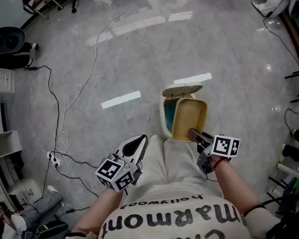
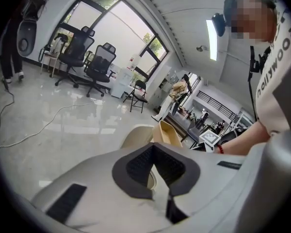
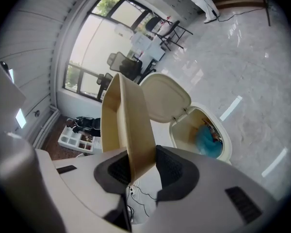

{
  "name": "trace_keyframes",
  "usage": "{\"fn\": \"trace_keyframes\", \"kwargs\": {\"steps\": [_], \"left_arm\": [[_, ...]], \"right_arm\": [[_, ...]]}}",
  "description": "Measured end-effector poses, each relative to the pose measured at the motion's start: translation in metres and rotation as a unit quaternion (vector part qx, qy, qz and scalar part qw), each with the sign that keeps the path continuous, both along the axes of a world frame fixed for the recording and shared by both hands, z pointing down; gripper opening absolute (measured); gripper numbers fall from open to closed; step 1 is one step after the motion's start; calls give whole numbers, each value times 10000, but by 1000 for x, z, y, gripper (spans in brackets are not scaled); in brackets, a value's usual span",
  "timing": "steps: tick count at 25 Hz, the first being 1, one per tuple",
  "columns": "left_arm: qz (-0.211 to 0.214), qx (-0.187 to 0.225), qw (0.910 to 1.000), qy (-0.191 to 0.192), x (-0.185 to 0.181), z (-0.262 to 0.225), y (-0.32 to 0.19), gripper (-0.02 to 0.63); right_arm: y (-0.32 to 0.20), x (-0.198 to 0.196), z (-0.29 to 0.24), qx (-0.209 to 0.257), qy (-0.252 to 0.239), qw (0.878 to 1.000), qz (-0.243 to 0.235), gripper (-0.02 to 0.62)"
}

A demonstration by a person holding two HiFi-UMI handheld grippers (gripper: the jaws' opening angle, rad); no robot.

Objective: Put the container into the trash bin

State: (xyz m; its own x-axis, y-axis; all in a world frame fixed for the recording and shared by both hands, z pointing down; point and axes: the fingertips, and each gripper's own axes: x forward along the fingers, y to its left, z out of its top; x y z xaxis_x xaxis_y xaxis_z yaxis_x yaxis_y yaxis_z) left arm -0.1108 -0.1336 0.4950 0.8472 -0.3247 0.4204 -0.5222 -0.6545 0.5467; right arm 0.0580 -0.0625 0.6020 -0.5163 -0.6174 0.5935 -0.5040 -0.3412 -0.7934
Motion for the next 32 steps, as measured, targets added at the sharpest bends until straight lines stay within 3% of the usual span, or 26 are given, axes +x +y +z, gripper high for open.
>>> {"fn": "trace_keyframes", "kwargs": {"steps": [7,12,19,26,32], "left_arm": [[303,-134,9990,-290,27,41,18,-9],[75,-338,9990,-277,47,76,13,-8],[-120,-552,9956,-744,63,146,6,-8],[-29,-705,9897,-1244,60,203,4,-9],[-26,-824,9879,-1314,65,227,4,-9]], "right_arm": [[11,-4,51,-154,41,9976,-679,106],[18,-7,97,-473,-1,9935,-1035,105],[28,2,154,-893,-4,9830,-1606,105],[25,29,204,-1427,651,9755,-1545,105],[24,36,227,-1866,1415,9554,-1797,104]]}}
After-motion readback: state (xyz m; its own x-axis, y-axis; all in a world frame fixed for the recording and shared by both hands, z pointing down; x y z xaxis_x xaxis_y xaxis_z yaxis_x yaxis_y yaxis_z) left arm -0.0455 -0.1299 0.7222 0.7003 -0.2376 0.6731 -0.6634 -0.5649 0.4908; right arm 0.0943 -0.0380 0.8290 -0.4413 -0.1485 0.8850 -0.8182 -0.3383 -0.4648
